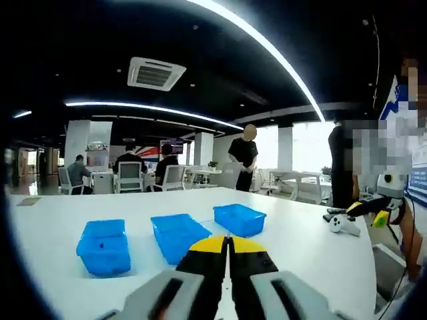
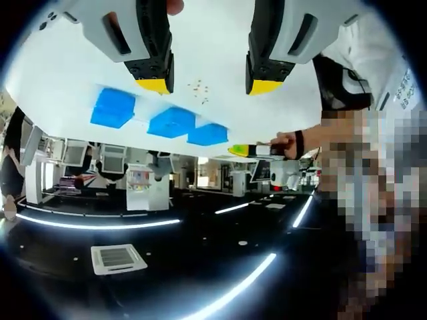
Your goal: Pick up the resistors one by one and place each resistor into its matching bin, sorting the parts by color and model until every resistor is separated into the correct bin for its type
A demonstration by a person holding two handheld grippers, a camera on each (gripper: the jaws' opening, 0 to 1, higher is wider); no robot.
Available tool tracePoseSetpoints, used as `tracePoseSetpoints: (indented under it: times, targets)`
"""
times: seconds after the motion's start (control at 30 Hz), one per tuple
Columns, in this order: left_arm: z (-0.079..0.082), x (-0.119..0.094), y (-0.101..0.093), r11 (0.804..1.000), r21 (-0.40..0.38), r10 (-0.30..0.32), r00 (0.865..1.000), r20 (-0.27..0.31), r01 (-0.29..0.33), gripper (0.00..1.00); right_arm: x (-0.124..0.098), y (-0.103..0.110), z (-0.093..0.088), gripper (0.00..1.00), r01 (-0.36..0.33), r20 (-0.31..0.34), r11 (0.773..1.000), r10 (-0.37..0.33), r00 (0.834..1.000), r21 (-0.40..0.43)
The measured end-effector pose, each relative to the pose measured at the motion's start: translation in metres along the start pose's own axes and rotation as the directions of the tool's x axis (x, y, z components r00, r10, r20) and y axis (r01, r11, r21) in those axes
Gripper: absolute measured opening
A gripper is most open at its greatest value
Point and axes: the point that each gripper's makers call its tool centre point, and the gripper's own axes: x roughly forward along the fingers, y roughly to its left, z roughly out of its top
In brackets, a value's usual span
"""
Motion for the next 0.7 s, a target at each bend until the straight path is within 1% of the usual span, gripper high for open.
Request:
tracePoseSetpoints:
  times: [0.07,0.1,0.17,0.23,0.27,0.3,0.33,0.37,0.4,0.47,0.5,0.6,0.67,0.7]
  targets:
    - [0.007,0.019,0.011,1.000,0.002,0.018,1.000,0.002,-0.018,0.04,-0.001,-0.001,0.000,0.45,0.004,0.000,1.000,-0.004,1.000,0.001]
    - [0.009,0.025,0.014,1.000,0.000,0.021,1.000,0.003,-0.021,0.04,-0.001,-0.002,0.000,0.45,0.006,-0.001,1.000,-0.006,1.000,0.002]
    - [0.014,0.044,0.026,0.999,-0.018,0.043,0.999,0.000,-0.043,0.04,-0.001,-0.003,0.000,0.45,0.009,0.000,1.000,-0.009,1.000,0.004]
    - [0.014,0.058,0.038,0.997,-0.032,0.068,0.998,-0.014,-0.068,0.04,-0.002,-0.003,-0.001,0.45,0.011,0.000,1.000,-0.011,1.000,0.006]
    - [0.012,0.066,0.049,0.994,-0.037,0.107,0.994,-0.029,-0.108,0.04,-0.002,-0.003,-0.001,0.45,0.011,0.000,1.000,-0.011,1.000,0.007]
    - [0.010,0.075,0.054,0.992,-0.046,0.116,0.992,-0.040,-0.118,0.04,-0.002,-0.003,-0.001,0.45,0.013,0.000,1.000,-0.013,1.000,0.008]
    - [0.009,0.083,0.059,0.991,-0.054,0.119,0.992,-0.038,-0.121,0.04,-0.002,-0.003,-0.001,0.45,0.014,0.000,1.000,-0.014,1.000,0.007]
    - [0.007,0.091,0.066,0.989,-0.056,0.137,0.990,-0.042,-0.140,0.04,-0.002,-0.003,-0.001,0.45,0.015,0.000,1.000,-0.015,1.000,0.007]
    - [0.001,0.098,0.075,0.984,-0.062,0.163,0.984,-0.069,-0.167,0.04,-0.003,-0.003,-0.001,0.44,0.015,0.001,1.000,-0.015,1.000,0.008]
    - [-0.004,0.113,0.086,0.981,-0.061,0.180,0.981,-0.079,-0.185,0.04,-0.003,-0.004,-0.001,0.44,0.018,0.002,1.000,-0.018,1.000,0.008]
    - [-0.009,0.120,0.092,0.977,-0.058,0.198,0.976,-0.093,-0.204,0.05,-0.003,-0.004,-0.001,0.44,0.019,0.002,1.000,-0.019,1.000,0.008]
    - [-0.010,0.129,0.096,0.976,-0.063,0.201,0.976,-0.084,-0.207,0.05,-0.004,-0.005,0.000,0.44,0.021,0.004,1.000,-0.022,1.000,0.008]
    - [-0.013,0.131,0.096,0.975,-0.061,0.209,0.974,-0.092,-0.215,0.05,-0.004,-0.006,-0.001,0.44,0.025,0.003,1.000,-0.025,1.000,0.009]
    - [-0.013,0.131,0.098,0.973,-0.050,0.220,0.972,-0.086,-0.225,0.05,-0.004,-0.006,-0.001,0.44,0.026,0.003,1.000,-0.026,1.000,0.010]
